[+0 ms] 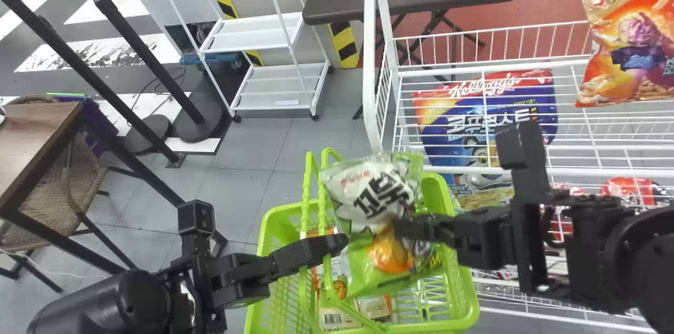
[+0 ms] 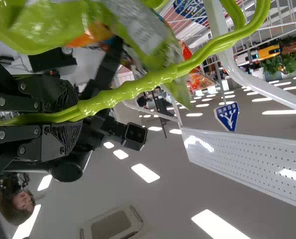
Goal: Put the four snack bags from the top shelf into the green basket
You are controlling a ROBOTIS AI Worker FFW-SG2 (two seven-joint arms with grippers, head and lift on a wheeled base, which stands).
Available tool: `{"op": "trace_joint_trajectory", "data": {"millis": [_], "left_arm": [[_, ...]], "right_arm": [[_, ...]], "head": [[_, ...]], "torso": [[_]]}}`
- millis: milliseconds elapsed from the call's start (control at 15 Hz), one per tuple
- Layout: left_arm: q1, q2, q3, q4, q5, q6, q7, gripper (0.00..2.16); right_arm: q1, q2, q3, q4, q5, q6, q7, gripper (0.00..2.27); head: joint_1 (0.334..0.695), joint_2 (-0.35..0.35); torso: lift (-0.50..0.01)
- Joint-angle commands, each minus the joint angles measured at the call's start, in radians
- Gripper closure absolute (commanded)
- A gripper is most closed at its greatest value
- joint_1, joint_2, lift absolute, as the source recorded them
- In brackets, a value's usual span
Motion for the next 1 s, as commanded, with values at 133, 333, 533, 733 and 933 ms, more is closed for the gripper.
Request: {"op": "trace_joint_trajectory", "data": {"millis": [133, 333, 533, 733, 933], "left_arm": [[-0.002, -0.001, 0.0, 0.0, 0.0, 0.0, -0.01, 2.15], [0.0, -0.003, 0.0, 0.0, 0.0, 0.0, -0.01, 2.15], [0.003, -0.001, 0.005, 0.0, 0.0, 0.0, -0.01, 2.15], [0.001, -0.001, 0.003, 0.002, 0.0, 0.0, -0.01, 2.15], [-0.003, -0.003, -0.003, 0.003, 0.0, 0.0, -0.01, 2.15]], "right_arm": [[-0.029, -0.003, 0.008, 0.025, 0.041, 0.14, 0.001, 0.0], [-0.023, -0.003, -0.045, -0.005, 0.021, 0.131, 0.009, 0.06], [-0.01, -0.003, -0.194, -0.065, -0.019, 0.128, 0.026, 0.06], [-0.003, -0.005, -0.355, -0.07, 0.022, -0.133, 0.026, 0.07], [-0.079, -0.005, -0.432, 0.068, 0.182, -0.357, 0.012, 0.06]], "head": [[0.695, 0.35], [0.695, 0.35], [0.695, 0.35], [0.695, 0.35], [0.695, 0.243]], "torso": [[0.0], [0.0], [0.0], [0.0], [0.0]]}}
